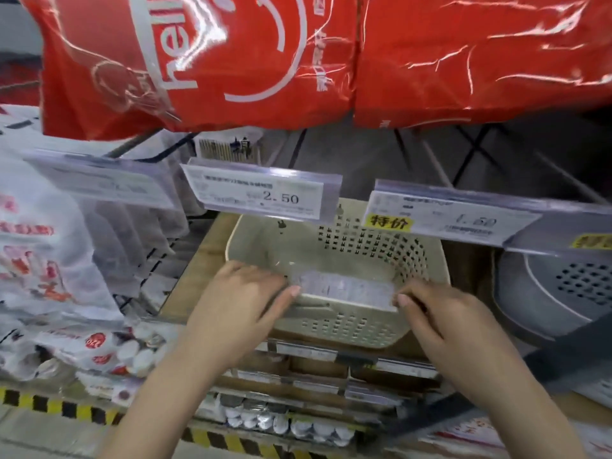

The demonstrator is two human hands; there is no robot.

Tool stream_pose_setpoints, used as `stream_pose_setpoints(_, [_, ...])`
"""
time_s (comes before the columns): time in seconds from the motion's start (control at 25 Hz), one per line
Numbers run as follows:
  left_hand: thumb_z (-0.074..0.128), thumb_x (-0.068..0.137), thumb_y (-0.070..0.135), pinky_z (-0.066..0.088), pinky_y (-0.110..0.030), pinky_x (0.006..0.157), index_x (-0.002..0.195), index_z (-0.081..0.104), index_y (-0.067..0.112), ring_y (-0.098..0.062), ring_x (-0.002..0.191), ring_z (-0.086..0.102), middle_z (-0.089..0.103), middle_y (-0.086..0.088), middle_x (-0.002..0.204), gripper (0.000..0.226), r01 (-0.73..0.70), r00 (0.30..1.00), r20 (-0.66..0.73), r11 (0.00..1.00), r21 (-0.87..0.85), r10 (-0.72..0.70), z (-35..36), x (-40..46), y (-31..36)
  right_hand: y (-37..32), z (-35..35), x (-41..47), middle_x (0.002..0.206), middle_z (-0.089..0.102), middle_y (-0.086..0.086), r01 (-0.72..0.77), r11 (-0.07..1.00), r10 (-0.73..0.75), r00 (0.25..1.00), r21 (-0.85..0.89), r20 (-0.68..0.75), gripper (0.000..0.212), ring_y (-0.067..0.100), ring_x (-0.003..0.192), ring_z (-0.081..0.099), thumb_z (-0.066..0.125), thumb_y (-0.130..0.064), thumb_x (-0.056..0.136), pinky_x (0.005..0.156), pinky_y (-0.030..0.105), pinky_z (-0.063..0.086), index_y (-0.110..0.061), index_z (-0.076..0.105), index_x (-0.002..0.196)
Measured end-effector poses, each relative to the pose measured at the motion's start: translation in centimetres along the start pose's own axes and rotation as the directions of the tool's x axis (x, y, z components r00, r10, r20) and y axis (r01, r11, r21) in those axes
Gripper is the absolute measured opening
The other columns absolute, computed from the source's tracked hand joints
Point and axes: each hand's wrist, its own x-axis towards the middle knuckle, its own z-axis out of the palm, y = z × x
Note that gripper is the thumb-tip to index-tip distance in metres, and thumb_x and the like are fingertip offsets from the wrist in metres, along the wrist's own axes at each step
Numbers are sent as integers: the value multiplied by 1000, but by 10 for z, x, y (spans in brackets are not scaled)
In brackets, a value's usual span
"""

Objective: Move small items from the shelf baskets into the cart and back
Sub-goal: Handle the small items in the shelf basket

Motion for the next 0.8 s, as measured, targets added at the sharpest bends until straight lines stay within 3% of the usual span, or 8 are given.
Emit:
stream_pose_setpoints(0.12, [34,96,36,32,-23,59,61,28,32,-3,45,27,23,14,51,35,-47,996,-76,999,-7,47,2,-11,3,-12,-2,8,64,52,-10,-61,998,58,981,12,186,18,5,63,51,44,-34,95,56,22,40,-31,51,79])
stream_pose_setpoints(0.24, [38,95,33,22,-20,61,56,33,30,-5,45,29,25,14,51,39,-61,991,-119,997,-41,56,7,-20,2,-19,2,37,92,62,-12,-92,994,71,956,60,284,11,1,85,56,52,-36,94,75,25,48,-29,59,98])
stream_pose_setpoints(0.32, [39,95,31,20,-20,61,53,44,25,-8,44,36,35,13,48,42,-57,990,-128,998,-30,52,11,-25,2,-17,13,65,119,59,-6,-81,996,83,916,-21,392,31,9,107,54,59,-36,91,87,23,43,-23,55,119])
stream_pose_setpoints(0.44, [41,95,29,23,-20,63,57,54,20,-9,47,39,47,10,51,41,-73,986,-151,997,-29,68,14,-29,2,-12,34,97,142,46,1,-67,987,143,784,-147,604,75,19,123,48,71,-37,81,96,27,40,-20,34,143])
stream_pose_setpoints(0.52, [41,95,28,26,-20,64,58,56,20,-7,48,38,49,10,52,41,-76,984,-166,997,-28,70,17,-29,1,-10,46,102,141,46,1,-88,982,182,696,-170,694,90,22,120,49,78,-35,75,91,30,43,-22,25,146])
stream_pose_setpoints(0.6, [40,95,28,28,-21,64,59,57,20,-7,49,39,51,10,53,41,-81,980,-181,996,-19,77,20,-30,1,-11,53,99,125,54,0,-57,977,191,652,-205,733,93,19,103,53,81,-29,71,72,27,44,-23,24,145])
stream_pose_setpoints(0.68, [41,95,28,29,-22,65,60,58,19,-8,49,41,52,10,54,40,-100,976,-196,995,-18,94,22,-33,0,-12,56,96,110,55,0,-22,968,201,658,-248,725,91,16,90,50,82,-28,70,59,26,39,-24,27,142])
stream_pose_setpoints(0.8, [40,96,28,30,-23,65,61,59,18,-9,50,43,53,9,55,41,-108,972,-210,994,-9,104,24,-35,0,-12,54,97,95,50,-3,24,952,193,724,-304,662,76,17,84,50,80,-32,70,61,28,40,-22,37,132])
